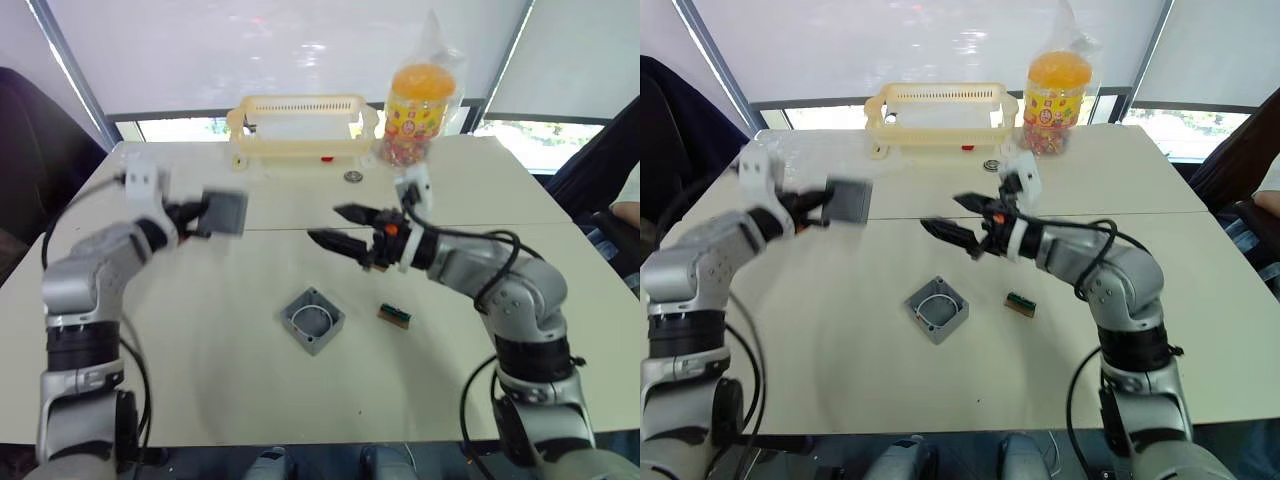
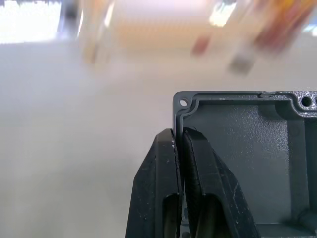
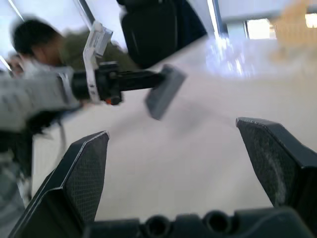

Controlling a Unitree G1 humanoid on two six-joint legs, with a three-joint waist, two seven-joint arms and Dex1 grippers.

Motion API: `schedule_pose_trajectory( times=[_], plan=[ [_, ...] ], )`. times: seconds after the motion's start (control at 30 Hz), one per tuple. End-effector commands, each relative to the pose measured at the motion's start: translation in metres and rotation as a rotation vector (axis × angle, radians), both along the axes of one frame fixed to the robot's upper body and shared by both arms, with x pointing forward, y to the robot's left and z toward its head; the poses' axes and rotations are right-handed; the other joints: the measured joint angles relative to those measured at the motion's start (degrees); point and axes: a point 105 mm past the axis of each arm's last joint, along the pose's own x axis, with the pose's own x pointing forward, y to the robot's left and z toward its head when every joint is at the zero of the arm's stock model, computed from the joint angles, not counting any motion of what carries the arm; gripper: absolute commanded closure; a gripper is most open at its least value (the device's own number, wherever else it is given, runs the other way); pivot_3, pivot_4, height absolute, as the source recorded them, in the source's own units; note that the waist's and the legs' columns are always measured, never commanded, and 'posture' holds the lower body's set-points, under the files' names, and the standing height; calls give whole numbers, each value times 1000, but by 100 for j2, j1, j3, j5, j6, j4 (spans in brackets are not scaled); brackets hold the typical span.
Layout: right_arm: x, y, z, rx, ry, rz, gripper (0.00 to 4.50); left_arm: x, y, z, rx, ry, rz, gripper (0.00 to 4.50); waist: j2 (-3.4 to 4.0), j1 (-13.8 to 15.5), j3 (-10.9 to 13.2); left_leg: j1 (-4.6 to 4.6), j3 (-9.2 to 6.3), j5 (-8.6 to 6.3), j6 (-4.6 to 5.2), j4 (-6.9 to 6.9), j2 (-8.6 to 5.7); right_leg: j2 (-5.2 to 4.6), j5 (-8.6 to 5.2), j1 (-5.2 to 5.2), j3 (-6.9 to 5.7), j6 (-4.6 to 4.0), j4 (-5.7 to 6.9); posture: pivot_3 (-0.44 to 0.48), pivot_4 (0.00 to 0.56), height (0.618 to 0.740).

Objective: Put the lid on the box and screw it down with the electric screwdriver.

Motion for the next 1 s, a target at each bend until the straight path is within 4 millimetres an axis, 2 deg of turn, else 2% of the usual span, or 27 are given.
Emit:
schedule_pose_trajectory(
  times=[0.03, 0.17, 0.27, 0.37, 0.63, 0.97, 1.0],
  plan=[
    [16, 4, 32, 83, -44, -53, 0, 2, -17, 47, -74, -231, -11, 4477, 0, -1, 0, 0, 3, 0, 0, 0, -2, 0, 0, 0, 0, 0, 0, 0, 150, 740],
    [34, 7, 43, 79, -112, -138, 0, 4, -38, 62, -115, -322, -64, 4477, 0, -74, 0, 0, 7, -1, 4, -2, -11, 3, 0, -2, 0, 1, 2, 0, 150, 740],
    [41, 10, 52, 124, -96, -151, 0, 4, -52, 59, -120, -338, -115, 4477, 0, -133, 0, 0, 12, -2, 5, -4, -10, 5, 0, -8, 3, 1, 6, 0, 150, 740],
    [44, 13, 62, 178, -66, -148, 0, 5, -57, 53, -131, -336, -135, 4477, 1, -151, 1, -2, 16, -2, 5, -9, -5, 12, 0, -21, 10, 1, 12, 0, 150, 740],
    [42, 16, 69, 230, -23, -127, 0, 1, -68, 50, -137, -339, -186, 4477, 2, -131, 1, -2, 16, -7, 15, -10, 0, 20, 0, -22, 14, 0, 12, 0, 150, 740],
    [40, 22, 64, 226, 5, -115, 0, -8, -87, 51, -140, -344, -279, 4477, 2, -128, 1, -2, 16, -8, 16, -10, 0, 22, 0, -22, 15, 0, 12, 0, 150, 740],
    [40, 22, 63, 227, 7, -118, 251, -9, -88, 51, -141, -345, -282, 4494, 2, -137, 1, -3, 16, -8, 16, -10, 0, 23, 0, -22, 15, 1, 12, 0, 150, 740]
  ],
)
